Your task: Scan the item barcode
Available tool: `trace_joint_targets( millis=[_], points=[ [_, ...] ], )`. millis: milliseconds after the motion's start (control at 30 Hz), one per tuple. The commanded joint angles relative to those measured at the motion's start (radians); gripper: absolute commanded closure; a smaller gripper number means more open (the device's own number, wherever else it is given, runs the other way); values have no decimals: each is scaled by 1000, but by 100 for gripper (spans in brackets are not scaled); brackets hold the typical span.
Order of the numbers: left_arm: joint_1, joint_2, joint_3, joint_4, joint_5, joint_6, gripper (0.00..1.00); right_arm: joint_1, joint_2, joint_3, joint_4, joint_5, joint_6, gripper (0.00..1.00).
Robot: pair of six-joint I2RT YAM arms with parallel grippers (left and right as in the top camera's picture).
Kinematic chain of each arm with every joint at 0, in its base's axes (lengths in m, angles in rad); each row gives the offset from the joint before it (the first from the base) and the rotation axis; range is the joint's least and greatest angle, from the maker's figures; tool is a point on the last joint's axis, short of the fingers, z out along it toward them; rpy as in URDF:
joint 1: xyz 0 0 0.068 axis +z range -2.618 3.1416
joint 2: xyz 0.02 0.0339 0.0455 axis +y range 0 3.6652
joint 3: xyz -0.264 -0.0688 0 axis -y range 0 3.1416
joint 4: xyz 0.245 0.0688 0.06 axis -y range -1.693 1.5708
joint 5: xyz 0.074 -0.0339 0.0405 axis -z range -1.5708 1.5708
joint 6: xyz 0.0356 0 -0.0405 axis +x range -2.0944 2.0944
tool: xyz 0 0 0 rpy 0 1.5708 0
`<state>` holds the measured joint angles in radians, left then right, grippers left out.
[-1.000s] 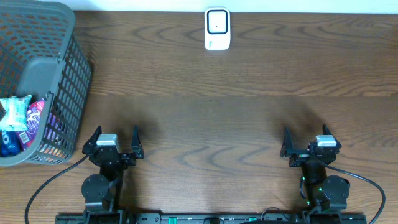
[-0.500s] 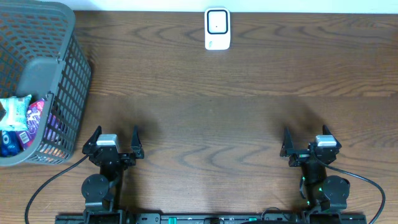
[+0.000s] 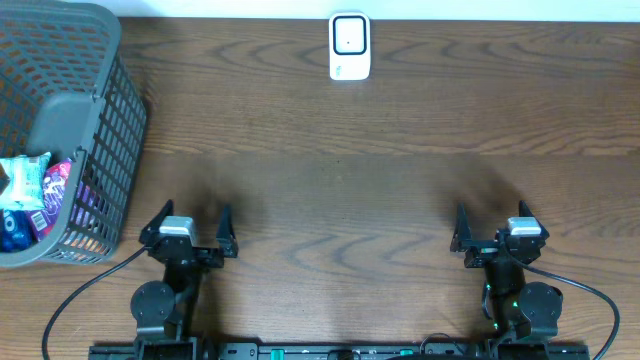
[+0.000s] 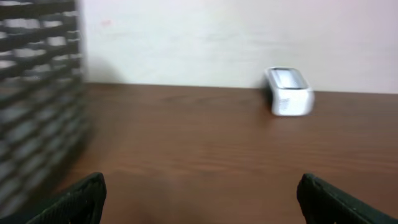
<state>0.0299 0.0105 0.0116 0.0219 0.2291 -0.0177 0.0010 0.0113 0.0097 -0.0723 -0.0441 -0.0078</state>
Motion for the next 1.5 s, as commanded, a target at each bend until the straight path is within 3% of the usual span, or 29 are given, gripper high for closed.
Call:
trace_joint_targets(
  millis=[0,167,300,367,467,533,600,700,800,967,1033,1200,1333,1467],
  points=[
    [-3,-6,-8,90,164,-49,2,-13,-4,-4,0,9,14,1],
    [-3,-6,13,423,276,-74,2,-13,-4,-4,0,9,14,1],
    [-2,29,135,431,185,-71,2,-13,-4,-4,0,9,14,1],
    [-2,99,249,369,158,-33,2,-13,-4,-4,0,9,14,1],
    [-2,296,494,131,160,41,2,-13,-4,-4,0,9,14,1],
    [-2,404,598,42,220,40,2,-13,-4,-4,0,9,14,1],
    [-2,505,666,9,279,40,2,-13,-4,-4,0,9,14,1],
    [0,613,735,63,279,16,2,-13,-4,-4,0,9,14,1],
    [32,747,902,10,278,-15,2,-13,-4,-4,0,9,14,1],
    [161,1097,1407,-417,259,-23,2,-13,-4,-4,0,9,14,1],
    [195,1164,1487,-447,237,3,2,-13,-4,-4,0,9,14,1],
    [327,1303,1674,-562,32,-113,2,-13,-4,-4,0,9,14,1],
    [444,1446,1839,-745,-245,-145,2,-13,-4,-4,0,9,14,1],
    [517,1538,1848,-795,-264,-145,2,-13,-4,-4,0,9,14,1]
  ],
)
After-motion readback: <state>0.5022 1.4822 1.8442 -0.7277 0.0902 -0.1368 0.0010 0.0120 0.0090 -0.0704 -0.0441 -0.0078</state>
